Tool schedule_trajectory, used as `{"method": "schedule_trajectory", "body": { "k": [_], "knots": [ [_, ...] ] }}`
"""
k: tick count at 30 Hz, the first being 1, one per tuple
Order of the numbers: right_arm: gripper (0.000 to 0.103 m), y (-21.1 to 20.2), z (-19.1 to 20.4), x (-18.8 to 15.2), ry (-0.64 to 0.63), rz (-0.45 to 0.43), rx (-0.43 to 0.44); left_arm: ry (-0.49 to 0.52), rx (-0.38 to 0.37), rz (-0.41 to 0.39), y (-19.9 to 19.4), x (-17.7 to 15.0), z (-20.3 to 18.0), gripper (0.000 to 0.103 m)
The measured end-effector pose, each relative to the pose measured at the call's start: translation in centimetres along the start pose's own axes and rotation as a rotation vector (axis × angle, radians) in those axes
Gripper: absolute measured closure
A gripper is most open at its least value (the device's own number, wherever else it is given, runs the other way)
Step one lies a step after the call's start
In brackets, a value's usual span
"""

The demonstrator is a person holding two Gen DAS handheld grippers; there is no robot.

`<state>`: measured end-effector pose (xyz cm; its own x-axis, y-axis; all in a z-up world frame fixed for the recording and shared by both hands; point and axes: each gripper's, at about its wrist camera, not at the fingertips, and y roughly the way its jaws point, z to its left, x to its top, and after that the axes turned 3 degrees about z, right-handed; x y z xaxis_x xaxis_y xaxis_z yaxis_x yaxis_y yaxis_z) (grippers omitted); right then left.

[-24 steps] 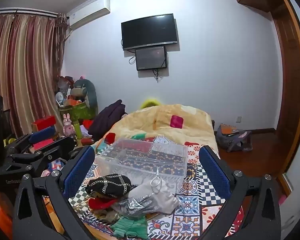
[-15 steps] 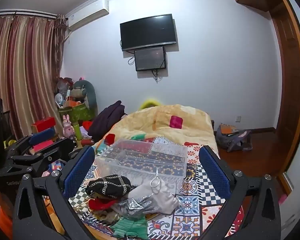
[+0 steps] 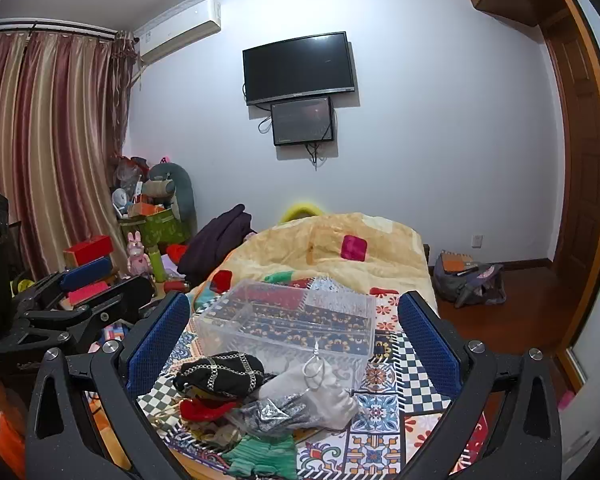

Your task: Organize soft objects

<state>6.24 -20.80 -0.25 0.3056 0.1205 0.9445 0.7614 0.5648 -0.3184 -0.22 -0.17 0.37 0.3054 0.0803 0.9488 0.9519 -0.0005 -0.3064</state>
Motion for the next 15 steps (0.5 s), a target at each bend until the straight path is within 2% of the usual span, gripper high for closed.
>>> {"method": "schedule_trajectory", "body": {
  "k": [15],
  "knots": [
    [0.0, -0.48, 0.25, 0.23, 0.0, -0.013, 0.002, 0.004, 0.002, -0.009, 0.03, -0.12, -0.08, 0.0]
  ]
}}
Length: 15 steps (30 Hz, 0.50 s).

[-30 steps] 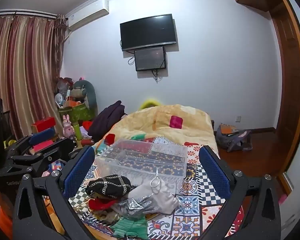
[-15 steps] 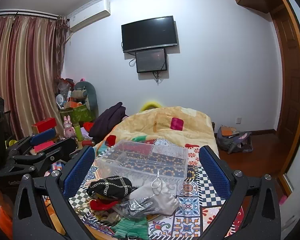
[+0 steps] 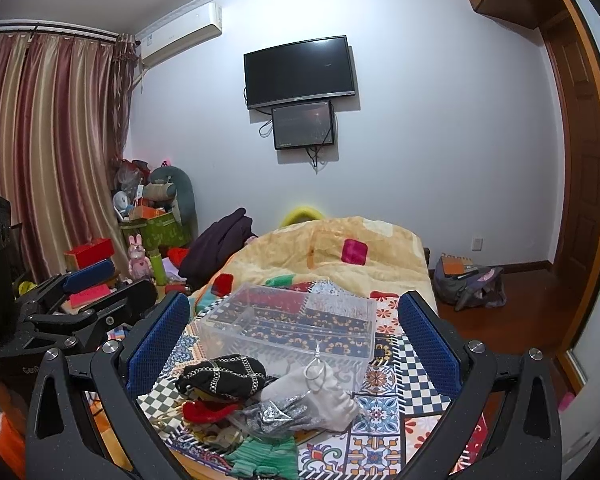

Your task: Organize soft objects

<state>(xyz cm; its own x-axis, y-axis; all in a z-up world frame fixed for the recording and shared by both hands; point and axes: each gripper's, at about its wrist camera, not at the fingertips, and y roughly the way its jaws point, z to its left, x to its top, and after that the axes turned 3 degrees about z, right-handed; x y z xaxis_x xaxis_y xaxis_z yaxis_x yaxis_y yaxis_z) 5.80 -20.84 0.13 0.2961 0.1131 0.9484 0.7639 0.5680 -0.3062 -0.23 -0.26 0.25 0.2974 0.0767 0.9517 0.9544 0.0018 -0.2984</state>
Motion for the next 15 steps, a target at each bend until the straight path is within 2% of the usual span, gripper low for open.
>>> {"method": "schedule_trajectory", "body": {
  "k": [15],
  "knots": [
    [0.0, -0.01, -0.04, -0.03, 0.005, 0.0, -0.001, -0.01, -0.008, -0.002, -0.12, -0.05, 0.26, 0.0]
  ]
}}
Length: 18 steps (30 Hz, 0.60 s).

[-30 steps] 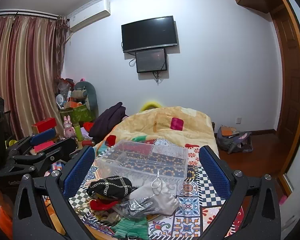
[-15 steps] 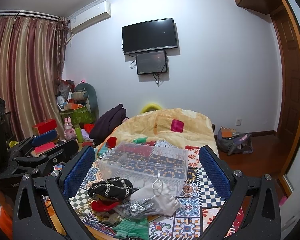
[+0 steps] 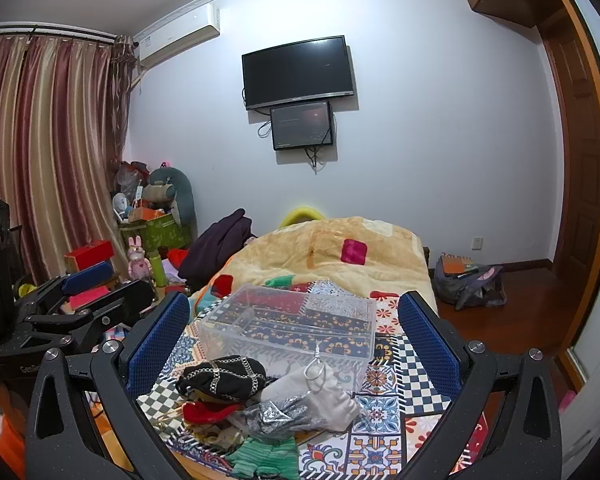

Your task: Organize soft objects

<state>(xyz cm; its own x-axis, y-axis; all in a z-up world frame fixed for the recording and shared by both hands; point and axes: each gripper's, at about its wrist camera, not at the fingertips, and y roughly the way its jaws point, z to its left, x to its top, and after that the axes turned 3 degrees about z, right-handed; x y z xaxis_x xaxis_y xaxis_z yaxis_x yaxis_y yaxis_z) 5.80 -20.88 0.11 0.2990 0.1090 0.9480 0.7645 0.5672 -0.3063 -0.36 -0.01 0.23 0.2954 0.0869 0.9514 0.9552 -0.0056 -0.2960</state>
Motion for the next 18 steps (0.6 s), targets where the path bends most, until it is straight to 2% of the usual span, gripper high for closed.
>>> {"method": "schedule_trajectory", "body": {
  "k": [18],
  "knots": [
    [0.0, 0.2, 0.07, -0.23, 0.003, -0.002, 0.001, 0.003, -0.004, 0.002, -0.05, -0.15, -0.13, 0.0]
  ]
}}
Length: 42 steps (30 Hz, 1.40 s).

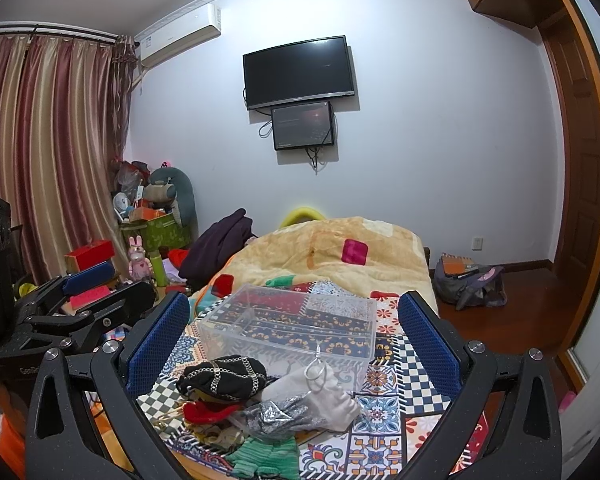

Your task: Organize soft objects

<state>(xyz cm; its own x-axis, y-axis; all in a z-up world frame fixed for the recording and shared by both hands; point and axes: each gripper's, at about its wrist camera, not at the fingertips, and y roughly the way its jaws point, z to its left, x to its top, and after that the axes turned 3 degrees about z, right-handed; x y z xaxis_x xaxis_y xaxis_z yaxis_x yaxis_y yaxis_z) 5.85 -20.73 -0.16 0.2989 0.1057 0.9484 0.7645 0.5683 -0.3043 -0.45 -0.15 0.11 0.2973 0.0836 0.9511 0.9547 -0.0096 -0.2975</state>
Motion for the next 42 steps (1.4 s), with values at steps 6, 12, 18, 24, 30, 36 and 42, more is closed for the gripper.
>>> {"method": "schedule_trajectory", "body": {
  "k": [6, 12, 18, 24, 30, 36, 42],
  "knots": [
    [0.0, 0.0, 0.0, 0.0, -0.002, -0.001, 0.001, 0.0, -0.001, 0.0, 0.0, 0.0, 0.0, 0.0],
    [0.0, 0.1, 0.0, -0.2, -0.002, 0.0, 0.002, -0.004, -0.004, 0.007, 0.0, 0.0, -0.1, 0.0],
    [0.0, 0.2, 0.0, -0.3, 0.001, 0.006, 0.002, -0.014, -0.01, 0.011, 0.1, 0.0, 0.2, 0.0],
    [0.0, 1.2, -0.5, -0.9, 0.012, 0.033, -0.004, -0.015, -0.003, 0.006, 0.5, -0.3, 0.6, 0.0],
    [0.0, 4.2, -2.1, -2.3, 0.03, 0.12, -0.019, -0.02, 0.032, 0.062, 2.7, -1.2, 1.9, 0.008],
    [0.012, 8.8, -4.0, -5.6, 0.079, 0.285, -0.007, -0.063, 0.012, 0.208, 6.7, -3.8, 3.9, 0.021],
    [0.021, 10.5, -5.0, -6.9, 0.125, 0.387, 0.017, -0.112, -0.035, 0.331, 9.9, -6.5, 5.0, 0.027]
  ]
}}
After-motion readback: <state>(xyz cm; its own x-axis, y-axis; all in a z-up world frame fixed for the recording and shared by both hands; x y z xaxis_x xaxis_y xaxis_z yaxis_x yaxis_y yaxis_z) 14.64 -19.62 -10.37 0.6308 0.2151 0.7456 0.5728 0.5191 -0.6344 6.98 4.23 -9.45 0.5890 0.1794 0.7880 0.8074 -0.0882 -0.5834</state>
